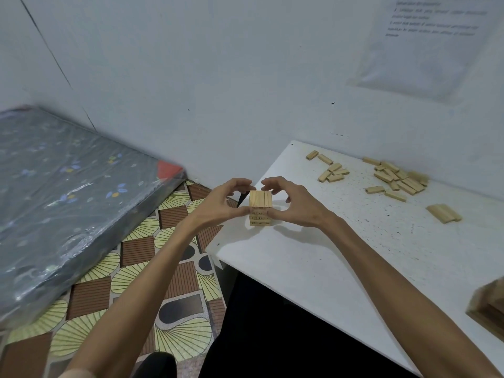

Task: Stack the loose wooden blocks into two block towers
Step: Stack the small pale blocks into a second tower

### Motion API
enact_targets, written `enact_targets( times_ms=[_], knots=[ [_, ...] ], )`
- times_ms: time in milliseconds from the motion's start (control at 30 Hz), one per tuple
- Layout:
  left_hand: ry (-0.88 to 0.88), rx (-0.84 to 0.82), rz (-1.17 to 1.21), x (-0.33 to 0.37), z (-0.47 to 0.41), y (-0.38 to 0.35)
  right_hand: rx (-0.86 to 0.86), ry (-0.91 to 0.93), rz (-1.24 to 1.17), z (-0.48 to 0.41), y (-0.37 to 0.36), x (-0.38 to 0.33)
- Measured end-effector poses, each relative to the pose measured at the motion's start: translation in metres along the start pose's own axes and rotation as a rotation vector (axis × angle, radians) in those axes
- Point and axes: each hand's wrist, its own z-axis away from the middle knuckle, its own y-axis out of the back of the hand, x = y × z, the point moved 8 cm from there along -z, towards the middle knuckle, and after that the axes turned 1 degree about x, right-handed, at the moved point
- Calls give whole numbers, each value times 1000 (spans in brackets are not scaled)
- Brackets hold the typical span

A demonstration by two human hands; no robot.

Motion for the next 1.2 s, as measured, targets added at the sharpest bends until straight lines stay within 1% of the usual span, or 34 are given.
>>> enact_targets(
  times_ms=[267,700,1033,1200],
  knots=[
    [-18,63,5,-3,-4,3,22,-2,-26,-2,0,2],
    [-13,89,-16,-8,-7,2,42,-36,-46,0,0,4],
    [8,48,-1,-5,-3,-1,9,-40,-10,1,-4,1],
    [-16,31,-21,1,-1,-2,37,-31,-1,6,2,-2]
  ],
)
